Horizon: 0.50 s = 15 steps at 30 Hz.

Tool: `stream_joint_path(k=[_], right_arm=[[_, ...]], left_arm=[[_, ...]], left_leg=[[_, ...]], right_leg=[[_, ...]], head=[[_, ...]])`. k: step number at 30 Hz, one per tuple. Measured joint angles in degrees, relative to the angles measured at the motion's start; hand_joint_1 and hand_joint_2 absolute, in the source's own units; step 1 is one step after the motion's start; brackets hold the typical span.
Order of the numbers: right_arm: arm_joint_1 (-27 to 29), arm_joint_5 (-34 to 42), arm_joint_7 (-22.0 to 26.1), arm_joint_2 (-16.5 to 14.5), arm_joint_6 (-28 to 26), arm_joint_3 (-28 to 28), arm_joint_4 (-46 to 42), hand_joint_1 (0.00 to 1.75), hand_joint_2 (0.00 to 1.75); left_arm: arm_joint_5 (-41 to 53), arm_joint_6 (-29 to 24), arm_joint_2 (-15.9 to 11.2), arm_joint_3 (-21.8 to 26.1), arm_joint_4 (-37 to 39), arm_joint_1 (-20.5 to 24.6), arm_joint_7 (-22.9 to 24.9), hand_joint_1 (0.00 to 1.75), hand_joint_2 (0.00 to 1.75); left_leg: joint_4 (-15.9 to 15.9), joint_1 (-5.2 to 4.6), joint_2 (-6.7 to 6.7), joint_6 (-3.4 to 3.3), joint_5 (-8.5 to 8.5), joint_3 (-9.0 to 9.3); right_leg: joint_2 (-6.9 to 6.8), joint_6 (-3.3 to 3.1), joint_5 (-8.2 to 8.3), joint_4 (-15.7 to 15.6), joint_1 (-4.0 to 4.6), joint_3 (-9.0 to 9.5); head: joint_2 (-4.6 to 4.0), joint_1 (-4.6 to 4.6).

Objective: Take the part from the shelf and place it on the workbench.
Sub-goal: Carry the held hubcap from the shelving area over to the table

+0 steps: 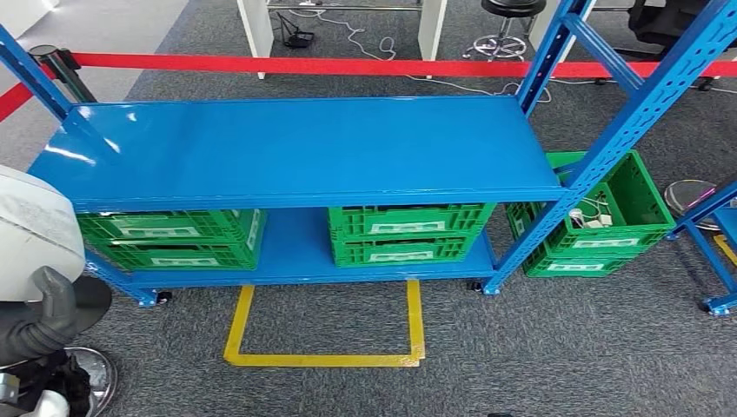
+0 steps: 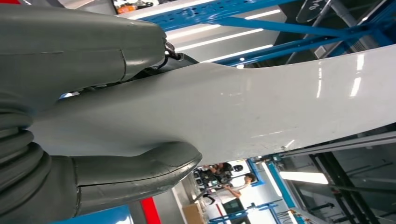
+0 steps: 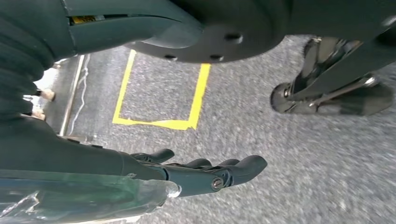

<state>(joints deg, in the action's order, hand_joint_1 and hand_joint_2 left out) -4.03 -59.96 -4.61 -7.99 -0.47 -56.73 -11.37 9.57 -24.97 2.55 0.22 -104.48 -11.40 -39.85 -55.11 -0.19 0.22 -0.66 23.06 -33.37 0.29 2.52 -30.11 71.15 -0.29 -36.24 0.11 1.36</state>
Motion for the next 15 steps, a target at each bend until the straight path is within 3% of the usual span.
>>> stream_joint_path(k=[1,3,5,7,8,9,11,12,13,15], right_arm=[[-0.1,-0.1,-0.1,-0.1,0.0,0.0,0.0,0.0,1.75],[-0.3,-0.3,-0.3,-0.3,0.1,0.0,0.0,0.0,1.75],[-0.3,-0.7,-0.4,-0.5,0.2,0.0,0.0,0.0,1.75],[-0.2,-0.9,-0.2,-0.8,0.3,0.0,0.0,0.0,1.75],[-0.2,-0.9,-0.1,-0.9,0.3,0.0,0.0,0.0,1.75],[-0.2,-0.9,0.1,-0.9,0.2,0.0,0.0,0.0,1.75],[-0.2,-0.8,0.1,-1.0,0.1,0.0,0.0,0.0,1.75],[-0.2,-0.7,-0.1,-1.0,0.0,0.0,0.0,0.0,1.75],[-0.2,-0.6,-0.2,-0.9,0.0,0.0,0.0,0.0,1.75],[-0.2,-0.6,-0.4,-0.9,-0.1,0.0,0.0,0.0,1.75]], left_arm=[[0.1,0.0,0.0,0.0,0.0,0.0,0.0,1.75,1.75],[1.0,-0.4,0.0,0.0,0.0,0.0,0.3,1.75,1.75],[2.4,-1.2,-0.1,0.1,0.0,-0.1,0.7,1.75,1.75],[3.2,-1.9,-0.2,0.1,0.0,-0.5,1.0,1.75,1.75],[3.3,-2.1,-0.3,0.1,0.0,-0.7,1.1,1.75,1.75],[3.2,-2.3,-0.4,0.1,0.0,-0.9,1.2,1.75,1.75],[2.7,-2.3,-0.5,0.1,0.0,-1.2,1.4,1.75,1.75],[2.3,-2.3,-0.6,0.1,0.0,-1.3,1.4,1.75,1.75],[2.1,-2.2,-0.6,0.1,0.0,-1.4,1.4,1.75,1.75],[1.9,-2.2,-0.6,0.1,0.0,-1.4,1.4,1.75,1.75]], left_leg=[[-0.1,-0.02,-0.02,0.12,-0.43,-0.57],[-0.4,-0.11,-0.03,0.59,-1.33,-1.37],[-0.3,-0.05,0.0,1.24,-2.39,-1.79],[-0.5,0.09,-0.04,1.96,-2.46,-2.26],[-1.4,0.13,-0.08,2.33,-1.06,-2.72],[-3.5,0.18,-0.11,2.69,1.38,-3.46],[-10.9,0.3,-0.13,3.27,7.27,-5.48],[-14.6,0.34,-0.13,3.44,9.05,-6.28],[-17.2,0.37,-0.13,3.55,9.92,-6.77],[-18.8,0.4,-0.13,3.61,10.02,-6.92]], right_leg=[[0.0,-0.27,1.1,-3.9,0.12,2.85],[0.03,-0.66,1.05,-11.9,0.39,8.2],[0.13,-0.89,0.38,-15.1,0.68,9.86],[0.04,-1.52,1.23,-15.1,0.63,8.88],[-0.07,-2.02,1.81,-15.1,0.53,8.37],[-0.18,-2.44,2.5,-15.2,0.41,7.73],[-0.3,-2.9,3.91,-15.1,0.38,6.13],[-0.33,-2.9,4.56,-15.0,0.38,5.25],[-0.35,-2.87,5.01,-14.9,0.38,4.59],[-0.38,-2.83,5.39,-14.8,0.38,4.01]], head=[[0.0,0.01],[0.0,-0.06],[0.0,-0.08],[0.0,-0.06],[0.0,-0.16],[0.0,-0.24],[0.0,-0.41],[0.0,-0.42],[0.0,-0.42],[0.0,-0.42]])
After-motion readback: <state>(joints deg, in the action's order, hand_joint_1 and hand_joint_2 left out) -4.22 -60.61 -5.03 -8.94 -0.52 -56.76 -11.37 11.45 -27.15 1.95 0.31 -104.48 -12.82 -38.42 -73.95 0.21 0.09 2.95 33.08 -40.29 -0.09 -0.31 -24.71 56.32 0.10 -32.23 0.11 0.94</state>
